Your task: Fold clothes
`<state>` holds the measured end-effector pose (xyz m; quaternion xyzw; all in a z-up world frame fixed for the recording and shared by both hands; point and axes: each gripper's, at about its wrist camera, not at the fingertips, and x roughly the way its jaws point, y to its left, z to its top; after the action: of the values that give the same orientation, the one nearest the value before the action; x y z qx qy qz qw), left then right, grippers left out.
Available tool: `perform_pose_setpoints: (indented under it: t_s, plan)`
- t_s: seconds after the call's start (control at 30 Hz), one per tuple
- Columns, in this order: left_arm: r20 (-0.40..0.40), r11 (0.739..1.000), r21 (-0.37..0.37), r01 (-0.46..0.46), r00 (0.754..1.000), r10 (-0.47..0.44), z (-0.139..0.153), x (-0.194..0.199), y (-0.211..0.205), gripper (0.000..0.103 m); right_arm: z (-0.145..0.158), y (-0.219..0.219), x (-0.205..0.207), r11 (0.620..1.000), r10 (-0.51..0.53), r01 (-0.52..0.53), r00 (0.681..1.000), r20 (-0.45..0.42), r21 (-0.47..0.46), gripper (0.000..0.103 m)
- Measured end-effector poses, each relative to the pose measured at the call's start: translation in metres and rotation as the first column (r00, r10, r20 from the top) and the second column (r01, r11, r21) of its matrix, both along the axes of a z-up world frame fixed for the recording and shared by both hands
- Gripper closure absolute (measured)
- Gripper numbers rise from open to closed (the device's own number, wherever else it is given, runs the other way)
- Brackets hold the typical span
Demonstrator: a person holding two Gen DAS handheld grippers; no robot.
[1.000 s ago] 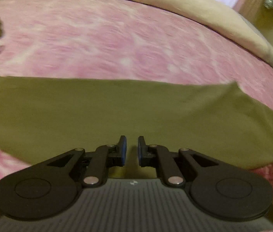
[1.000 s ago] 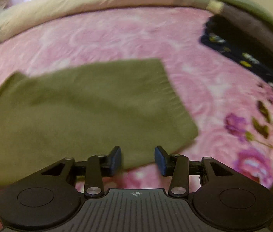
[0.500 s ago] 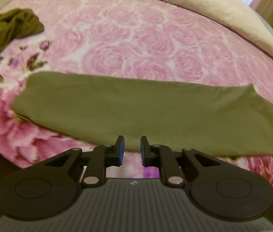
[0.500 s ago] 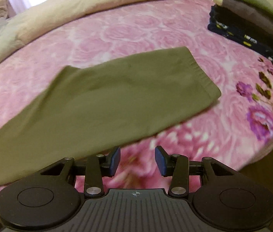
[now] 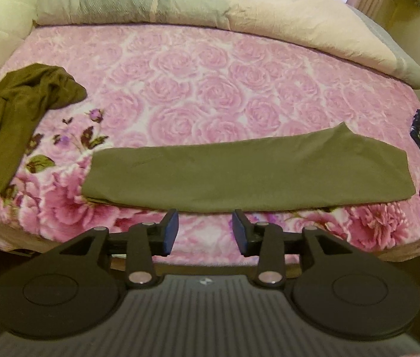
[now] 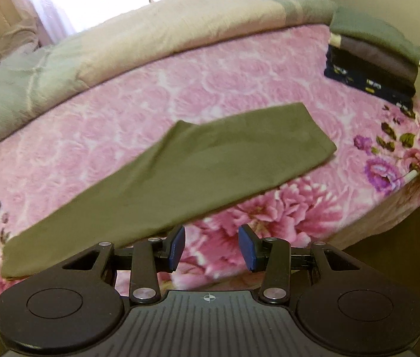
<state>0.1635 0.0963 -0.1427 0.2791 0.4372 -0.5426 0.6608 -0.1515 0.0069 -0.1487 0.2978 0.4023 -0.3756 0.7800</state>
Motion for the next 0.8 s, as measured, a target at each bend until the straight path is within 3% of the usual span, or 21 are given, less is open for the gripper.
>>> perform_pose_setpoints:
  t_s: [0.1, 0.2, 0.5, 0.8]
  plan:
    - [0.008, 1.000, -0.009, 0.011, 1.000, -0.011, 0.009, 0.002, 0.008, 0.064, 0.009, 0.015, 0.003, 1.000, -0.019, 0.019, 1.000, -0.025, 0.004, 0.059]
    - [0.008, 1.000, -0.010, 0.014, 1.000, -0.014, 0.014, 0.006, 0.016, 0.064, 0.016, 0.029, 0.006, 1.000, -0.031, 0.031, 0.999, -0.044, -0.002, 0.014]
    - [0.017, 0.999, -0.027, 0.025, 1.000, -0.025, 0.036, 0.016, 0.037, 0.061, 0.039, 0.055, 0.014, 0.999, -0.015, 0.012, 0.995, -0.097, -0.031, 0.014]
    - [0.018, 0.999, -0.037, 0.010, 1.000, -0.009, 0.048, 0.023, 0.051, 0.059, 0.049, 0.082, 0.042, 0.992, 0.106, -0.112, 0.987, -0.119, -0.050, 0.014]
